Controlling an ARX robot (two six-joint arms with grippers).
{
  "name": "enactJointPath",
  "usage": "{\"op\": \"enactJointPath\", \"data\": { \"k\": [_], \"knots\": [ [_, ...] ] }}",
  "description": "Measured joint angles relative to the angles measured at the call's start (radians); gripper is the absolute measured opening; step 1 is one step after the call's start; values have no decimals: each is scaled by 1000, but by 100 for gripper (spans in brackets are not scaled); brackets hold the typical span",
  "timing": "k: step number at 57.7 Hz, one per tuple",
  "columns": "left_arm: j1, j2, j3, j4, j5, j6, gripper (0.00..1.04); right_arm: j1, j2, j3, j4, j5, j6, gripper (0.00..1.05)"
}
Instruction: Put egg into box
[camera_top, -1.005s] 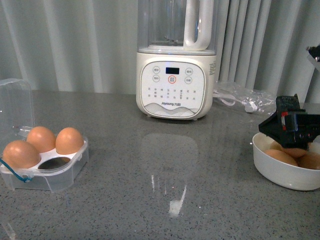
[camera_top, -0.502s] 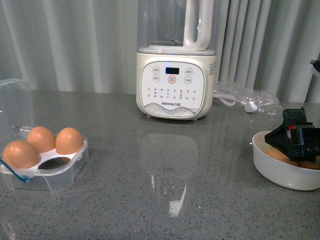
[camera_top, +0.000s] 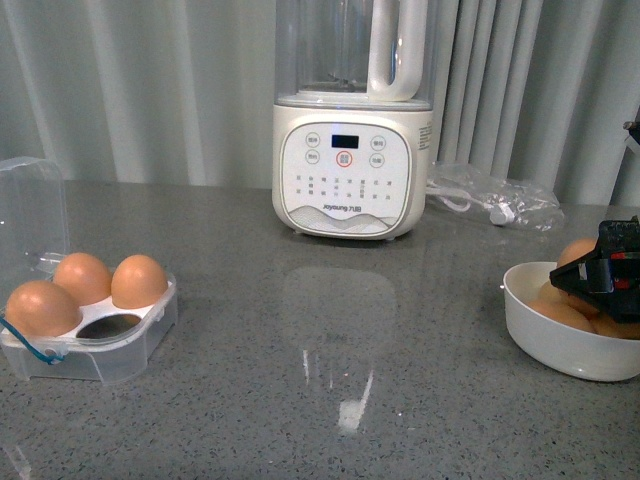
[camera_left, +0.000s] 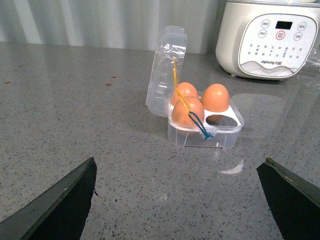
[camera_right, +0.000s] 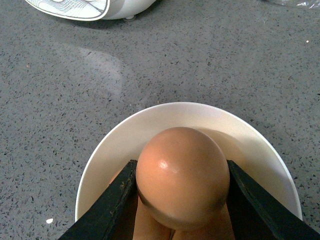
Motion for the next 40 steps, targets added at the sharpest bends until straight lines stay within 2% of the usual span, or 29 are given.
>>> {"op": "enactJointPath", "data": {
  "k": [19, 40],
  "knots": [
    [0, 0, 0, 0, 0, 0, 98, 40, -163, 26, -31, -9, -24, 43],
    [0, 0, 0, 0, 0, 0, 98, 254, -131, 100, 54, -81, -33, 43]
  ]
}}
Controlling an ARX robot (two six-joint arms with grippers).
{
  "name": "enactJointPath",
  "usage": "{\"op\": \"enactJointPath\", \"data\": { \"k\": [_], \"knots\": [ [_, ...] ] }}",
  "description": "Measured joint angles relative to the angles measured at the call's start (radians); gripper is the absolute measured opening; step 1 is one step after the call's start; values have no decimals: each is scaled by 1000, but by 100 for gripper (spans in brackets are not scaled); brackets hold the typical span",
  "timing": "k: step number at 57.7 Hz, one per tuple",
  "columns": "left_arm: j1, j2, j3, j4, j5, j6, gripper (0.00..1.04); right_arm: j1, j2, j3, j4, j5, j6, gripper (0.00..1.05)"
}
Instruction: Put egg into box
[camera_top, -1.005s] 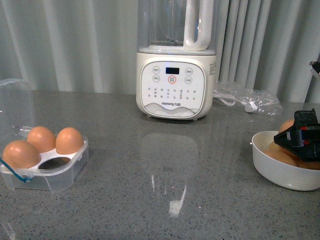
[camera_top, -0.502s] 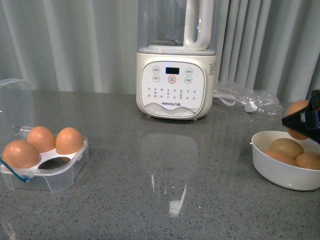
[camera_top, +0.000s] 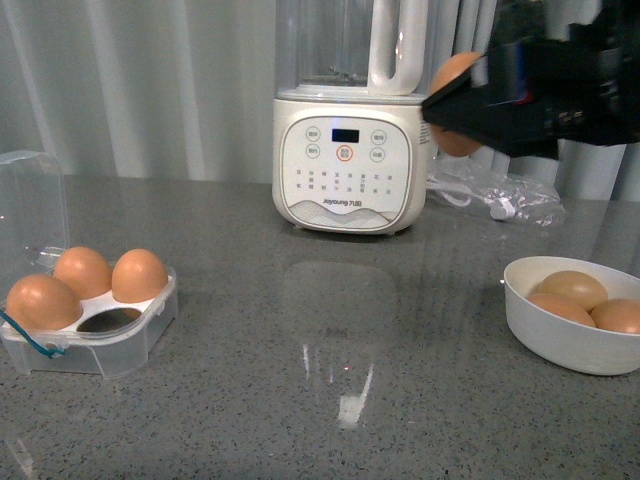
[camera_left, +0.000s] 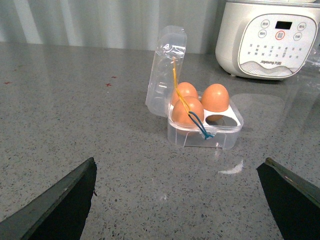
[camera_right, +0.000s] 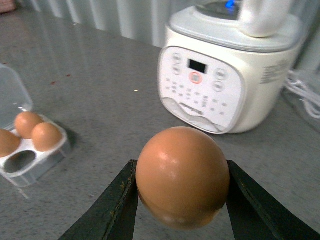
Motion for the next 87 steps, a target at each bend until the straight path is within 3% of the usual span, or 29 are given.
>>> {"op": "enactJointPath", "data": {
  "k": [13, 39, 87],
  "knots": [
    [0, 0, 0, 0, 0, 0, 98, 63, 139, 52, 89, -48, 13, 43],
    [0, 0, 0, 0, 0, 0, 98, 152, 319, 158, 126, -148, -6, 43],
    [0, 0, 0, 0, 0, 0, 98, 303, 527, 405, -3, -260, -87, 43]
  ]
}}
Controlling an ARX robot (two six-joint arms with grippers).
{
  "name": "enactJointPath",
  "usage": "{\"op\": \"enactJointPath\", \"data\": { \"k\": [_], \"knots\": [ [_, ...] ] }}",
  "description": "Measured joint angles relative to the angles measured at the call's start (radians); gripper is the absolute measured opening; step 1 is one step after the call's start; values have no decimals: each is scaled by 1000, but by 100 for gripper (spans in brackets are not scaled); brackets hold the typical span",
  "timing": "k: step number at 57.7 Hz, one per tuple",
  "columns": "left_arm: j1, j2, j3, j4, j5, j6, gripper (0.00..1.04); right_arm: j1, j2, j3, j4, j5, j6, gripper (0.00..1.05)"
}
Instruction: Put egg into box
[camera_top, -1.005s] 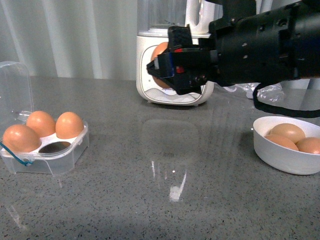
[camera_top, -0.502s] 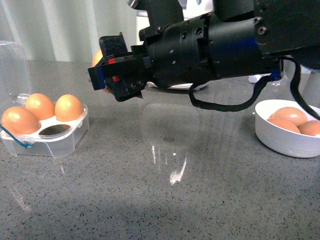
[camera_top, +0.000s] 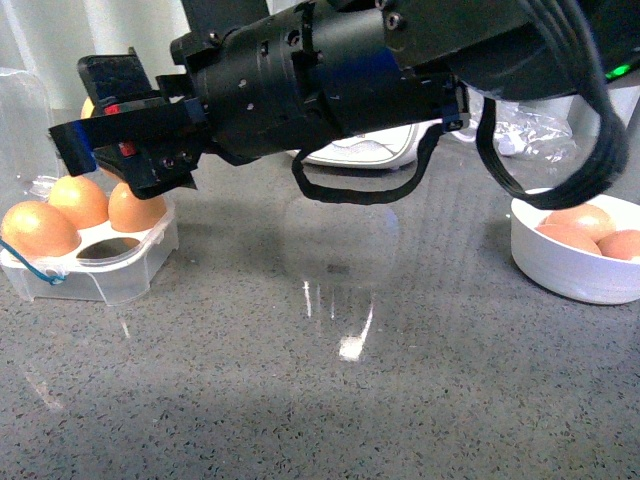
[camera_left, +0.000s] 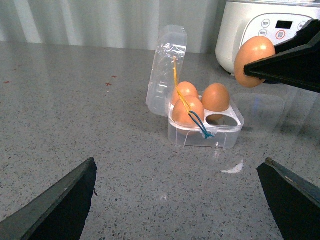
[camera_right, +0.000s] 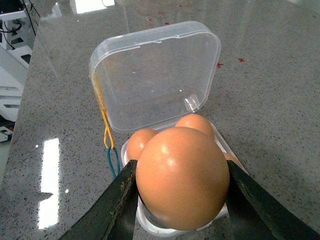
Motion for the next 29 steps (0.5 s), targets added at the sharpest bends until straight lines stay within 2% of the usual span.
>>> {"op": "enactJointPath", "data": {
  "k": [29],
  "knots": [
    [0, 0, 0, 0, 0, 0, 98, 40, 97, 109, -69, 44, -63, 43]
  ]
}}
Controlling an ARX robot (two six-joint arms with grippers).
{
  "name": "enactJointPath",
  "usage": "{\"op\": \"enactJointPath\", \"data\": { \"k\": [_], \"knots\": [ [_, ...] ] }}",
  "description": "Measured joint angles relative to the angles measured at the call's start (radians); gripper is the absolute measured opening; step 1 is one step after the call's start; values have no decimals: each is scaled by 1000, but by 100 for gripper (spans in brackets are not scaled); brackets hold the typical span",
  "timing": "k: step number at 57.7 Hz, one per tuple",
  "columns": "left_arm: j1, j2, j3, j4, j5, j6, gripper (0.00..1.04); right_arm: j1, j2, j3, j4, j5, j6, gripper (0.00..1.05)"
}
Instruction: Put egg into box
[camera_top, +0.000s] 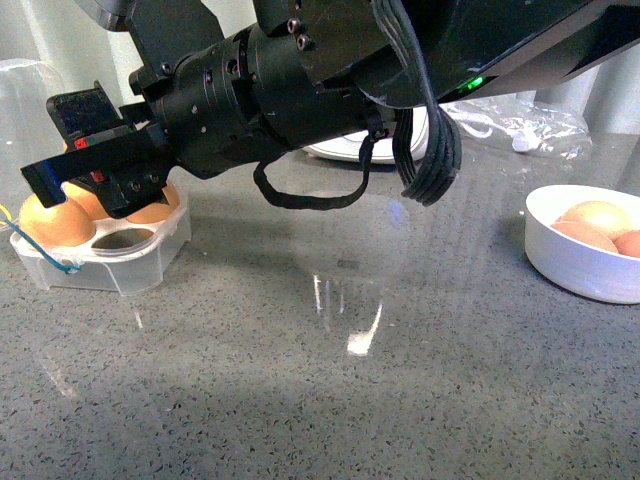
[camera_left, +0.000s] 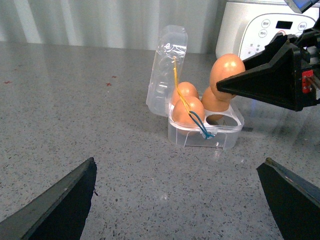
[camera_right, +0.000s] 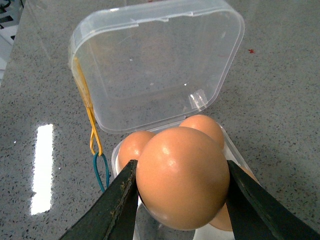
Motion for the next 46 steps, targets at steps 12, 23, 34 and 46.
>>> {"op": "enactJointPath", "data": {
  "k": [12, 23, 34, 46],
  "knots": [
    [0, 0, 0, 0, 0, 0, 98, 2, 5, -1, -4, -4, -17, 43],
    [0, 0, 0, 0, 0, 0, 98, -2, 5, -5, -18, -16, -26, 71],
    [0, 0, 0, 0, 0, 0, 98, -6, 4, -12, -8, -15, -27, 99],
    [0, 0, 0, 0, 0, 0, 98, -23, -8, -15, 15, -4, -23, 98]
  ]
}}
